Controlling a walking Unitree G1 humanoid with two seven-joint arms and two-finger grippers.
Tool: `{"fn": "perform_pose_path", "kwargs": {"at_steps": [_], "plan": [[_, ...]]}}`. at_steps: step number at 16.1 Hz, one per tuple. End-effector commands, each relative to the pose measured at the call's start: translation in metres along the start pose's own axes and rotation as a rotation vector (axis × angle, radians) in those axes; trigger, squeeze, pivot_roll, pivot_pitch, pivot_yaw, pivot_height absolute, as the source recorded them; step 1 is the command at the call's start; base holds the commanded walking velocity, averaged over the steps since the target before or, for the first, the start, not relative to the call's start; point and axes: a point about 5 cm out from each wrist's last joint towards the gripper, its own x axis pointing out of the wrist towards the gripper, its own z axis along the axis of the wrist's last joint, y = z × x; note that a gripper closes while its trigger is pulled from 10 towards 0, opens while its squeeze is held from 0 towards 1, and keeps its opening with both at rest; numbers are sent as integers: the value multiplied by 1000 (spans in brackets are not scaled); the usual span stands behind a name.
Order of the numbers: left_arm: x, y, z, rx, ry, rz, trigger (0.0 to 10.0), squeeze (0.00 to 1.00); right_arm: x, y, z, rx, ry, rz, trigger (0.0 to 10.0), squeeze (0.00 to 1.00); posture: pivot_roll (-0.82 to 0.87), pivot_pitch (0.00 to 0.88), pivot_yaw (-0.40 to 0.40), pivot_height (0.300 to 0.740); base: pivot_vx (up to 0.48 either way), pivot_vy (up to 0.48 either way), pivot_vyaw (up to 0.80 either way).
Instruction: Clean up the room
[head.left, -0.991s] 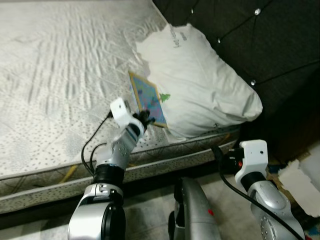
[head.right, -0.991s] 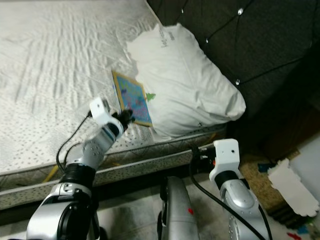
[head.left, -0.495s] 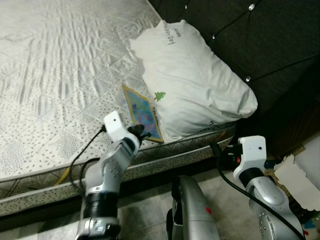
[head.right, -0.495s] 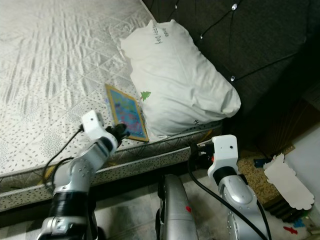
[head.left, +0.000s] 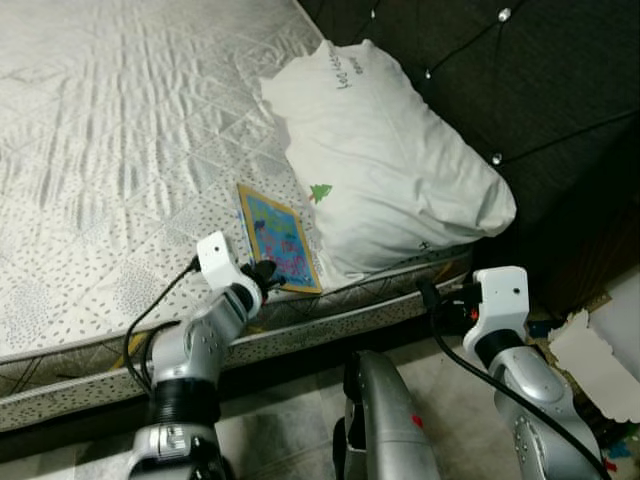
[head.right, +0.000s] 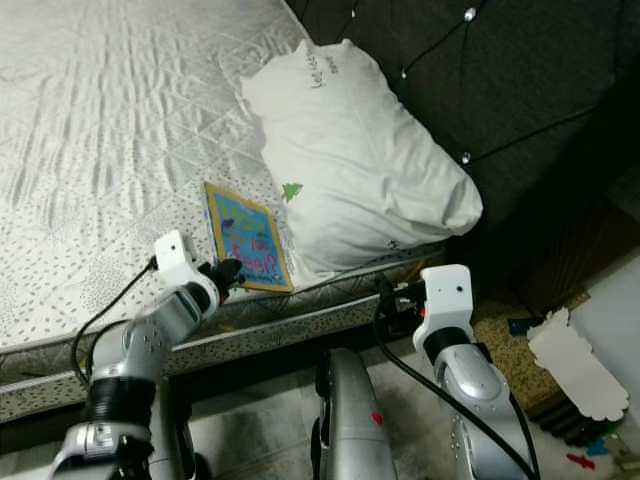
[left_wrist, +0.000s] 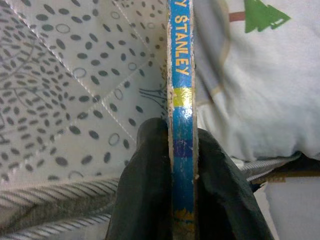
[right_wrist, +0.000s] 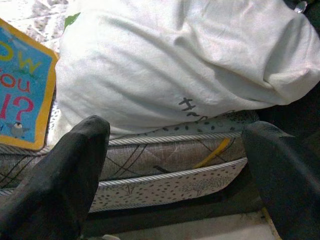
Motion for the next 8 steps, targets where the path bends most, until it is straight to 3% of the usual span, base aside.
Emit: {"fn": "perform_pose_path", "kwargs": {"at_steps": [1, 3, 8], "plan": [[3, 5, -12, 13, 53, 30, 10000, 0, 0, -3, 1, -6, -5, -16, 10000, 0, -173, 115, -84, 536, 0, 0, 0], [16, 8, -6, 68, 71, 14, 10000, 0, -1, -6, 2, -13, -8, -24, 10000, 0, -185, 117, -91, 536, 0, 0, 0], [29, 7, 2, 119, 100, -20, 10000, 0, -3, -8, 4, -34, -7, -20, 10000, 0, -202, 121, -106, 536, 0, 0, 0]]}}
